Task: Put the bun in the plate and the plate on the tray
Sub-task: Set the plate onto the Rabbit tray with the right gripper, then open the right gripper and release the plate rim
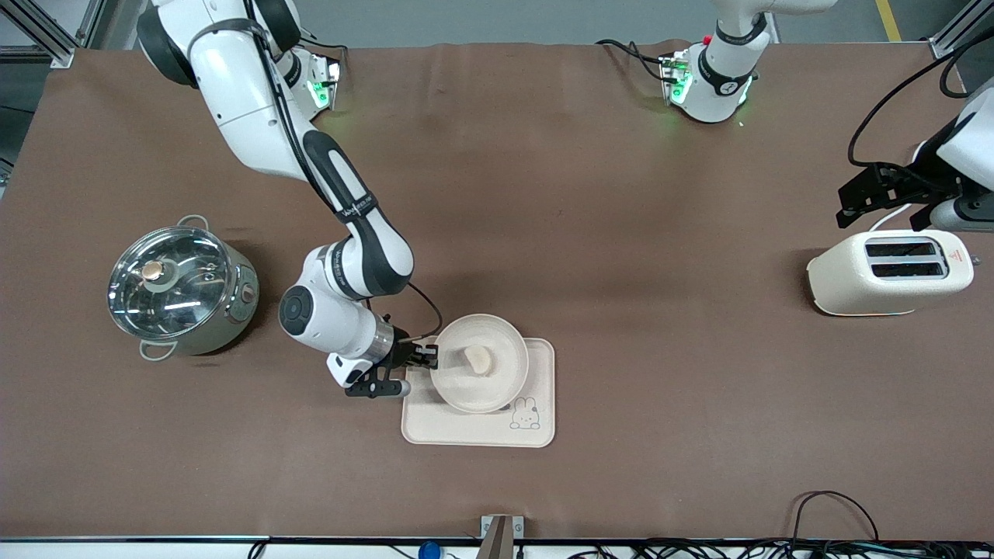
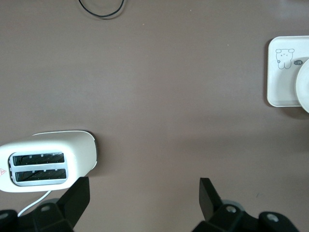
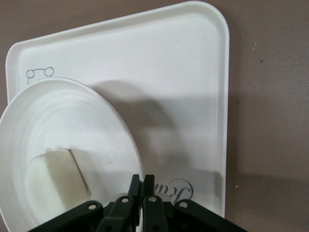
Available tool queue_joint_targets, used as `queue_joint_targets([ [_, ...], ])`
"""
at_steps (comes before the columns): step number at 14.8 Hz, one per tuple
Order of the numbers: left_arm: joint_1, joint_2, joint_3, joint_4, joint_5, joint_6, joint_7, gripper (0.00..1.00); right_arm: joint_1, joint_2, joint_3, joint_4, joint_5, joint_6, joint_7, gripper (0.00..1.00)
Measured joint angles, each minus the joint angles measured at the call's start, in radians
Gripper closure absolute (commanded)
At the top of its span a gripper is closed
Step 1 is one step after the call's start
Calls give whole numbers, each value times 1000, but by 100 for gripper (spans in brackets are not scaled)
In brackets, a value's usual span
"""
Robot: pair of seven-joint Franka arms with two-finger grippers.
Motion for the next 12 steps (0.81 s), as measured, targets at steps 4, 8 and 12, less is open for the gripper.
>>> queue_joint_targets([
  [4,3,1,3,0,0,3,0,0,-8,53,-1,72,0,0,5,100],
  [8,4,1,3,1,0,3,0,0,-15,112,-1,150,0,0,14,100],
  [12,4,2,3,1,0,3,-12,0,-21,126,-1,172,0,-23,19,23],
])
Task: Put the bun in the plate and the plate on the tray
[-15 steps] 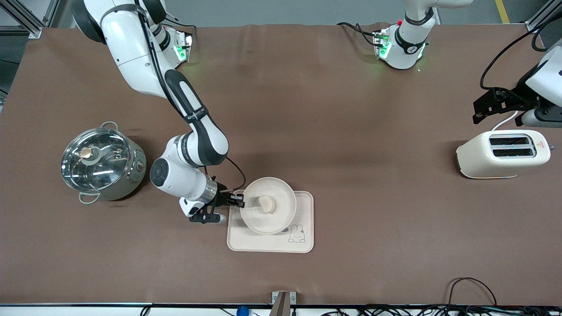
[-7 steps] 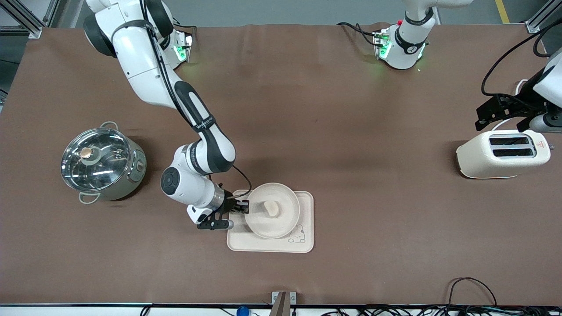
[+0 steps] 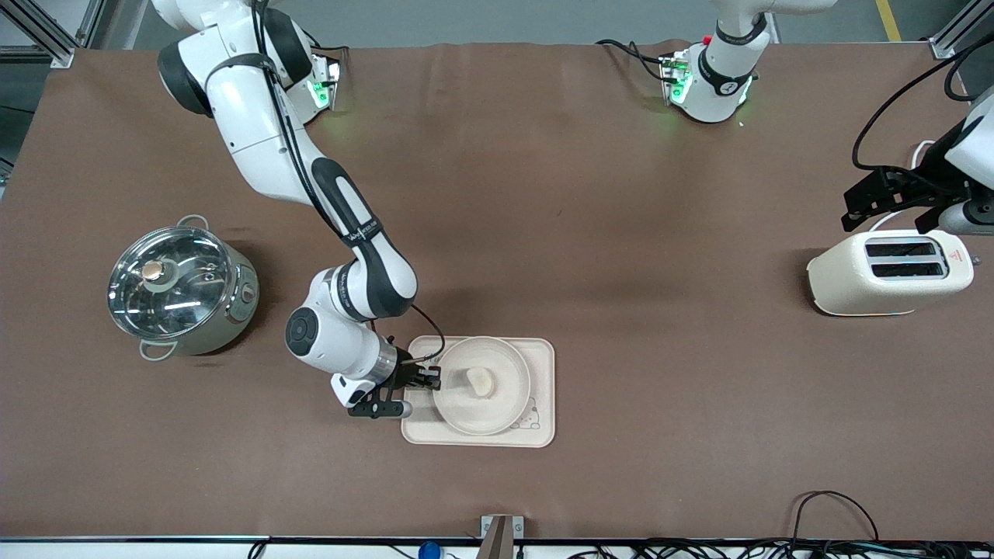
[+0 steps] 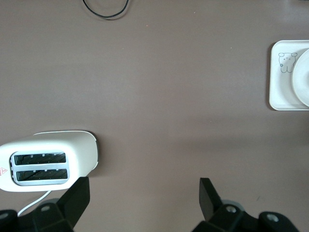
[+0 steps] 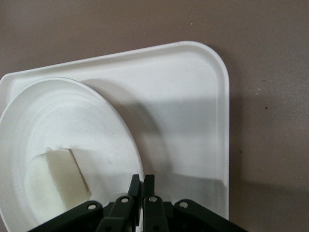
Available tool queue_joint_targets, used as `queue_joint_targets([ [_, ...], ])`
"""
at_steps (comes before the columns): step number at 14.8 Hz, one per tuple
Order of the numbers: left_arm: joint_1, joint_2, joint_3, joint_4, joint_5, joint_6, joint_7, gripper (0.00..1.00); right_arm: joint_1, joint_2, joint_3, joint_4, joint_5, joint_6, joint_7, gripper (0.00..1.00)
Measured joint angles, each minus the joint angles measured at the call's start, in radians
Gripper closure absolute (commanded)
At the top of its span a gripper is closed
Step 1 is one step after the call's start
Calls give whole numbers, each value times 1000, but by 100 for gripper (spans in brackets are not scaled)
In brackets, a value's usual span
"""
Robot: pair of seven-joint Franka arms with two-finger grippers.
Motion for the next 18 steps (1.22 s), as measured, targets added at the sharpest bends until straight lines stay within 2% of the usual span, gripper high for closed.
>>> queue_joint_targets([
  [1,0,0,0,0,0,0,-8,0,-5,0,-1,6,1,-33,5,18],
  [2,0,0,0,0,-1,0,-12,0,-14,-1,-1,13,3,-57,9,5],
  [3,0,0,0,0,-4,0,-15,0,-24,-4,-1,20,7,-71,10,0],
  [6,0,1,0,-1,-6,0,-16,0,-28,-52,-2,16,9,-126,21,0],
  [8,0,1,0,-1,-6,0,-16,0,2,-122,-31,-21,8,-139,45,0],
  [11,0,1,0,0,-6,0,-16,0,30,-275,-84,-145,-3,-159,63,0],
  [13,0,1,0,0,-6,0,-16,0,25,-397,-111,-255,-45,-169,59,0],
  [16,0,2,0,0,-6,0,-16,0,-10,-609,-150,-420,-166,-311,51,0],
  [18,0,2,0,-1,-6,0,-16,0,-61,-753,-158,-491,-299,-451,44,0],
])
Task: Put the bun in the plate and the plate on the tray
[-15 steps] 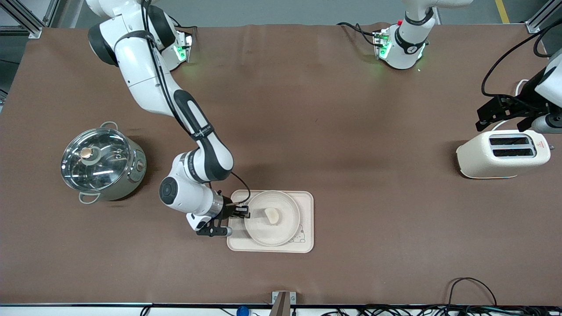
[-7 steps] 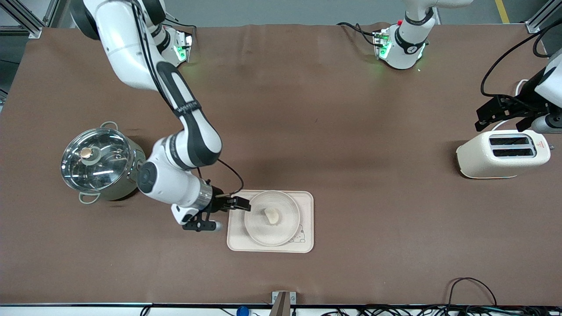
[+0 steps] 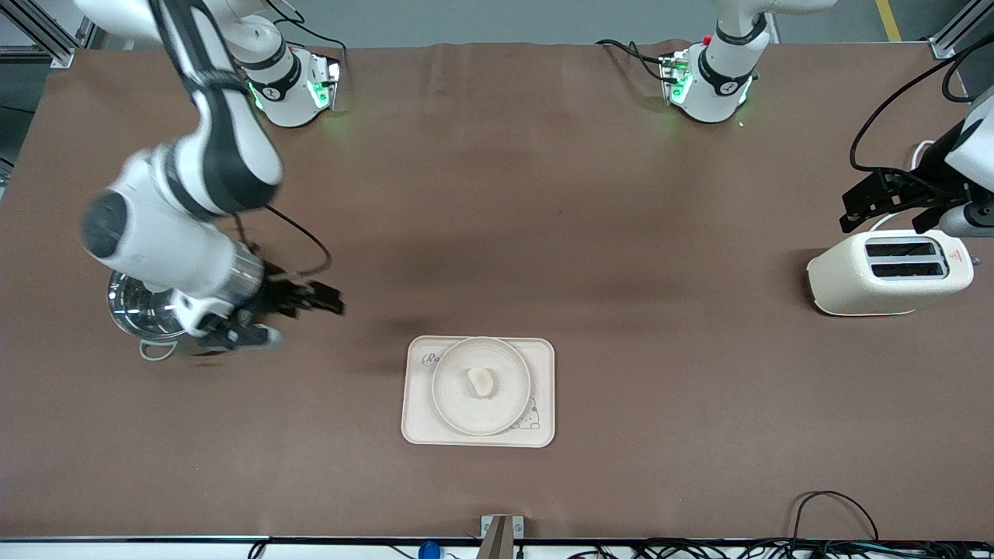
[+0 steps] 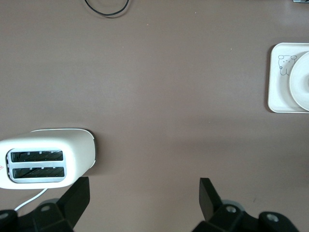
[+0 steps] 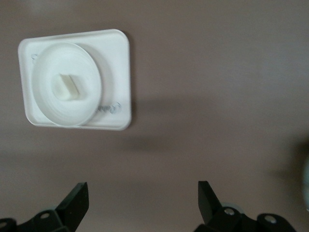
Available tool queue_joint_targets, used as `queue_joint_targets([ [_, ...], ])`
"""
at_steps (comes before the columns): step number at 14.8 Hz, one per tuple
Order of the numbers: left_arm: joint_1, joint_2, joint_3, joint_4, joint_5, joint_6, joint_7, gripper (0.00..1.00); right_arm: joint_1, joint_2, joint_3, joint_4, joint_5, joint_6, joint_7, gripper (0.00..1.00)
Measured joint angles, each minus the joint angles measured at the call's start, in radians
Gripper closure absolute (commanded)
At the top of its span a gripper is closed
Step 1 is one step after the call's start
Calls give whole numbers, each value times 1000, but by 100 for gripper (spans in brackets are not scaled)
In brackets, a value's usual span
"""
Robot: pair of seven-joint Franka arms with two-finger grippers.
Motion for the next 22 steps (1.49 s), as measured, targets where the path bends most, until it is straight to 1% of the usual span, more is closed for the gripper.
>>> queue_joint_targets([
  [1,0,0,0,0,0,0,0,0,-33,-67,0,-17,-69,-72,-1,0],
  [2,0,0,0,0,0,0,0,0,-71,-129,3,-26,-114,-141,-2,0],
  [3,0,0,0,0,0,0,-1,0,-117,-187,11,-31,-136,-207,-6,0],
  [6,-3,1,0,0,0,0,-2,0,-259,-343,69,-43,-195,-382,-16,0],
  [8,-3,1,0,1,0,0,-3,0,-300,-434,91,-47,-259,-424,-16,0],
  [10,-2,1,0,1,0,0,-3,0,-313,-495,99,-47,-313,-428,-31,0],
  [12,-2,1,0,1,0,0,-3,0,-318,-514,102,-48,-337,-428,-52,0],
  [16,-2,1,0,1,0,0,-4,0,-356,-508,104,-60,-339,-426,-89,0],
  [19,-2,1,0,1,0,0,-4,0,-387,-505,126,-62,-339,-425,-97,0],
  [21,-2,1,0,2,0,0,-4,0,-398,-493,132,-54,-339,-423,-108,0],
  [22,-2,1,0,3,0,0,-4,0,-400,-475,133,-33,-339,-436,-111,0],
])
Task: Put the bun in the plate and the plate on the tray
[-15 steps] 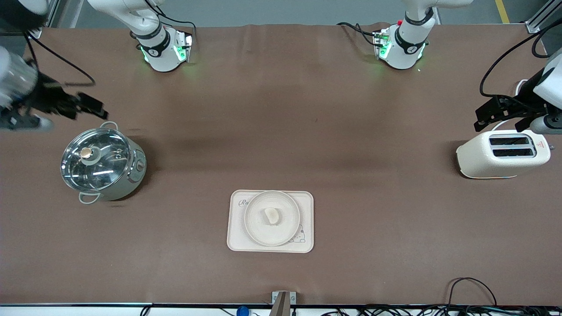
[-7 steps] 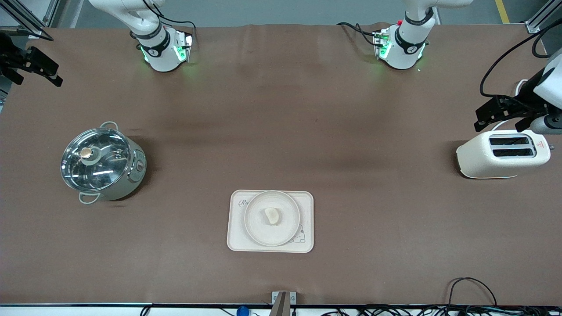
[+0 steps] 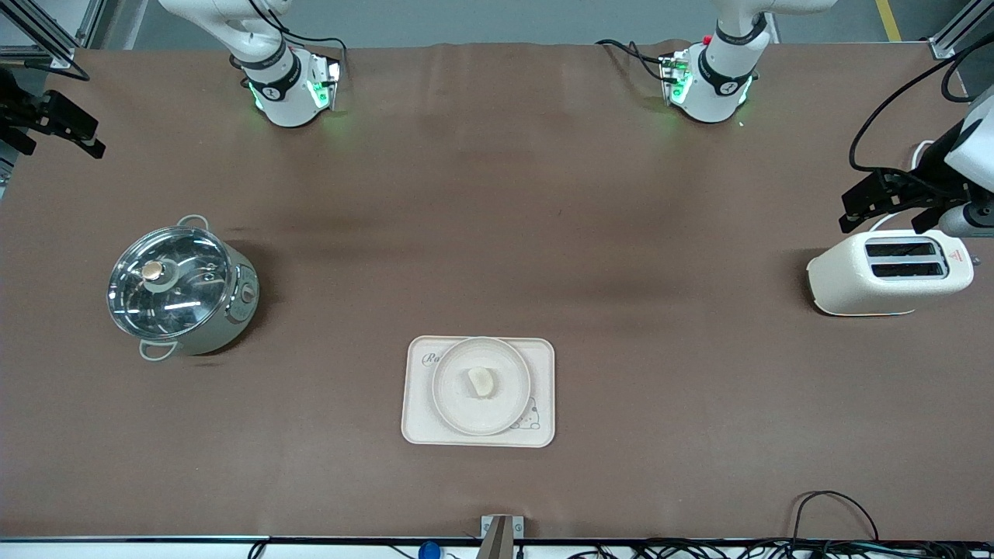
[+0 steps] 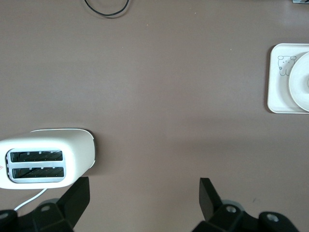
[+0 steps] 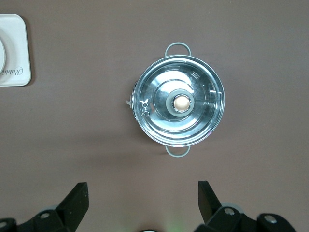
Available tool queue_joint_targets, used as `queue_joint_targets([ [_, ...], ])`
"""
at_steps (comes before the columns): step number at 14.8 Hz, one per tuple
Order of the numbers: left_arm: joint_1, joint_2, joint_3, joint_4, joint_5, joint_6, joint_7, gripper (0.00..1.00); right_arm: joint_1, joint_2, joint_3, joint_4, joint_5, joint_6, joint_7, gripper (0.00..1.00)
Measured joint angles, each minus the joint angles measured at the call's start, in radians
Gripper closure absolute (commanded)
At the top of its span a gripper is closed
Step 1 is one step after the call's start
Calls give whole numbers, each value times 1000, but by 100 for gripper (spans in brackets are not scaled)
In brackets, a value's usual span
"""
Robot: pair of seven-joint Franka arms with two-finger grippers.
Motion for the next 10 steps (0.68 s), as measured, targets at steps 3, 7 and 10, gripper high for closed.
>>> queue_joint_targets([
  [3,2,0,0,0,0,0,0,0,-3,60,3,94,0,-45,-9,0],
  [7,2,0,1,0,0,0,0,0,-3,82,18,121,0,-55,-10,0],
  [10,2,0,1,0,0,0,0,0,-3,82,20,123,0,-59,-11,0],
])
